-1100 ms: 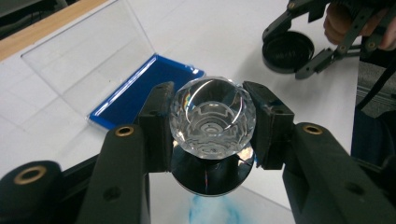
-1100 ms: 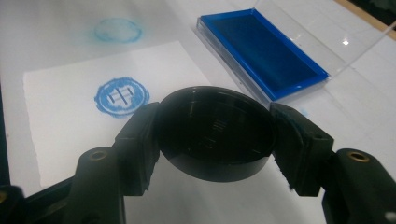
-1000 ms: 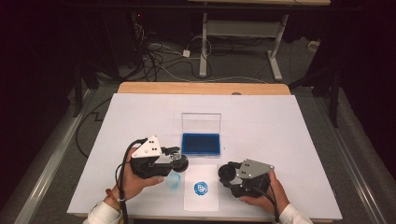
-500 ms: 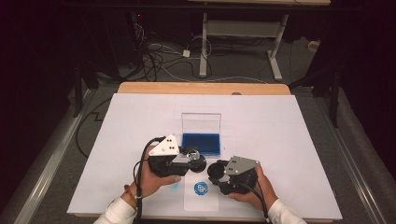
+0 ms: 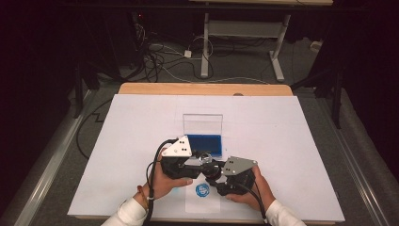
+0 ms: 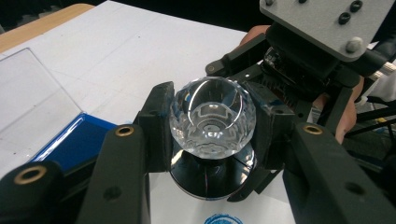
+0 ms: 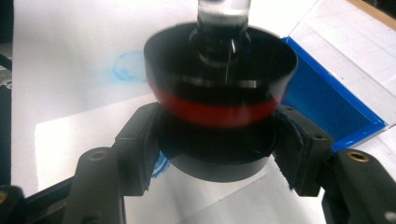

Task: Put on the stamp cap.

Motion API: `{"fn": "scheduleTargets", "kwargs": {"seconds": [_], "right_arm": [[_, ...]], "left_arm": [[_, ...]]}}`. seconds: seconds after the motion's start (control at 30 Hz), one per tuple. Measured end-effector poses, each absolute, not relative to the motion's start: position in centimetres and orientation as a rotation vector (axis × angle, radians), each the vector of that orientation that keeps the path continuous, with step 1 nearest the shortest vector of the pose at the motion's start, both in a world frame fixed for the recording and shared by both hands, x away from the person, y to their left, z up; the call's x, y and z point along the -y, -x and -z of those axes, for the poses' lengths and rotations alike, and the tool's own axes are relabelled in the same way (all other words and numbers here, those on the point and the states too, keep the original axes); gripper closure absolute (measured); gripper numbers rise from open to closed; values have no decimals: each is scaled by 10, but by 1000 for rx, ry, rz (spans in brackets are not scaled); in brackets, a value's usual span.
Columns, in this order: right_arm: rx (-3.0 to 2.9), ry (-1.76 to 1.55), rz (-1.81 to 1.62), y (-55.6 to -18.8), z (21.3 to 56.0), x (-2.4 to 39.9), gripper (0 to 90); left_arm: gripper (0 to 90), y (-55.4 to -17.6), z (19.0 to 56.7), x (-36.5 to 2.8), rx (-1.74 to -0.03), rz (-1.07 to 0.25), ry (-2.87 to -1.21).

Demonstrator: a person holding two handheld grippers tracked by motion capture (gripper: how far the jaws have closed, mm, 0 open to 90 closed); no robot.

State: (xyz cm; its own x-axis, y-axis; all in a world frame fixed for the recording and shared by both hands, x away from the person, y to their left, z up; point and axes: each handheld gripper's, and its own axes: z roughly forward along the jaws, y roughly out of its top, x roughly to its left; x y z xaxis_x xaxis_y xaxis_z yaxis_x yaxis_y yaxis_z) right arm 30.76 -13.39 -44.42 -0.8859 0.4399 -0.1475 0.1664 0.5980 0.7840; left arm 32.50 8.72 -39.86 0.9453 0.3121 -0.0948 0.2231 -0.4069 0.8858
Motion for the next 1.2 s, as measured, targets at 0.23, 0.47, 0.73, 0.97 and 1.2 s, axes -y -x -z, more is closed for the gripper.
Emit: {"fn": "scheduleTargets", "kwargs": {"seconds": [0.23, 0.47, 0.73, 0.97, 1.2], "right_arm": [[-2502, -507, -1201, -308, 444, 134, 378], [-2513, -511, -1204, -308, 445, 133, 378], [-2505, -539, -1251, -309, 444, 136, 379], [-2508, -545, -1251, -308, 444, 136, 379], [-2514, -541, -1230, -307, 445, 136, 380]], "left_arm": [[547, -327, 405, -84, -387, -81, -2010], [547, -328, 410, -82, -385, -60, -1992], [547, -329, 411, -86, -399, -80, -1975], [547, -329, 415, -84, -393, -68, -1976], [546, -328, 416, -82, -390, -67, -1990]]}}
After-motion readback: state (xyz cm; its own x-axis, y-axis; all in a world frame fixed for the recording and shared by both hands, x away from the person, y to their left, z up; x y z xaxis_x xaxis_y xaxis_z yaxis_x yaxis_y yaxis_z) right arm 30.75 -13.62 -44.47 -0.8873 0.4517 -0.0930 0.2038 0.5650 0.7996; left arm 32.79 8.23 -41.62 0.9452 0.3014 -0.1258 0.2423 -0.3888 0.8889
